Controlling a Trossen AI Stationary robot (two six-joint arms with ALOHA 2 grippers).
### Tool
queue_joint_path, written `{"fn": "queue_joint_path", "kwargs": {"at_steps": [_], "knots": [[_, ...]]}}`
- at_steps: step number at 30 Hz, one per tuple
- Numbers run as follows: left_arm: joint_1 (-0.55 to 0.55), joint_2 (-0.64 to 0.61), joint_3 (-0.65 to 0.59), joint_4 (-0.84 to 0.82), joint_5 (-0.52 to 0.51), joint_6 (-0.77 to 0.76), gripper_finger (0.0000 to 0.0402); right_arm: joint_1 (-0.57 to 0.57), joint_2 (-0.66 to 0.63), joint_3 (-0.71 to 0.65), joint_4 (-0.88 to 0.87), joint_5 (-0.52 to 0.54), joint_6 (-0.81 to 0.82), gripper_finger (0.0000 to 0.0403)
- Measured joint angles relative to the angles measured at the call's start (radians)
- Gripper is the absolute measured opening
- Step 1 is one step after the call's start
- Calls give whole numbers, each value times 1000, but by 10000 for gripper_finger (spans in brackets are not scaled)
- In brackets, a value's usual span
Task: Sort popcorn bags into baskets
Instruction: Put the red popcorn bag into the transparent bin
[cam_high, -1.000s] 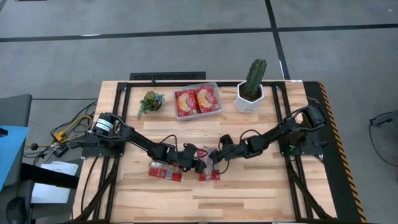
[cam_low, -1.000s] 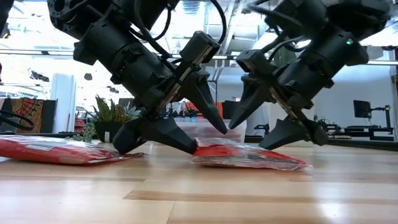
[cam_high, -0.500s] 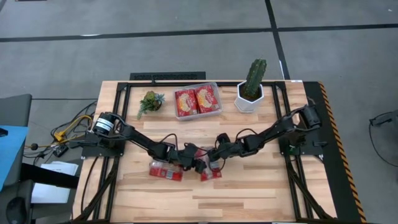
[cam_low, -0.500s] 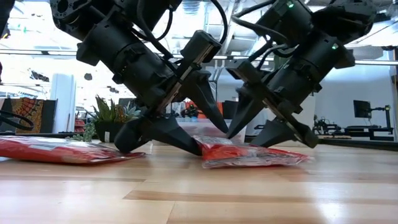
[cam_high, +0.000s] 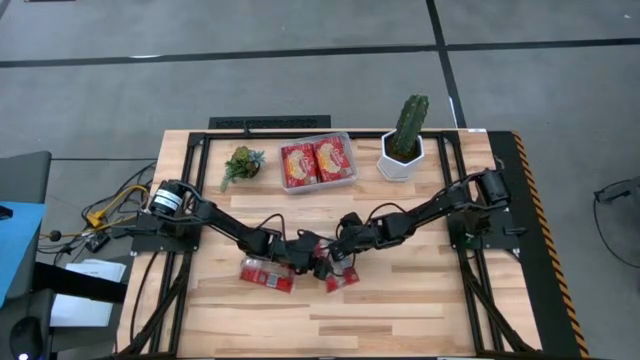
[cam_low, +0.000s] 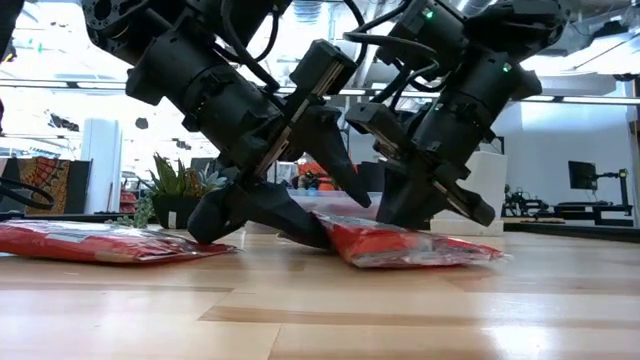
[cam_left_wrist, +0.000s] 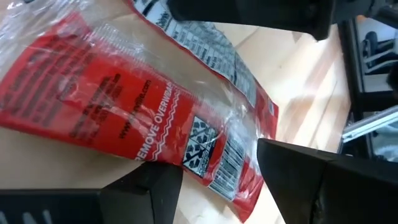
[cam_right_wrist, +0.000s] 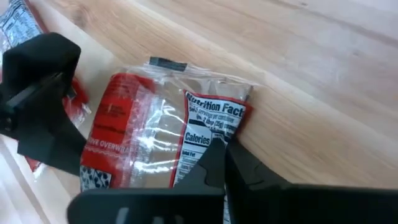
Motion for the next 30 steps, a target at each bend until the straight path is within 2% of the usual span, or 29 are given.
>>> {"fn": "queue_joint_path", "kwargs": {"at_steps": [7,18,24,30], "knots": [[28,-11,3,89,63,-1,195,-20,-70,-4,-76,-12,-30,5],[92,-88,26,77,102,27,195,-118,-280,1,-197,11,-160,4],[176,-183,26,22,102,94,195,-206,-349,0,-213,8,-219,4],[292,-304,25,-132,111,186,195,-303,-354,65,-218,5,-324,4]]}}
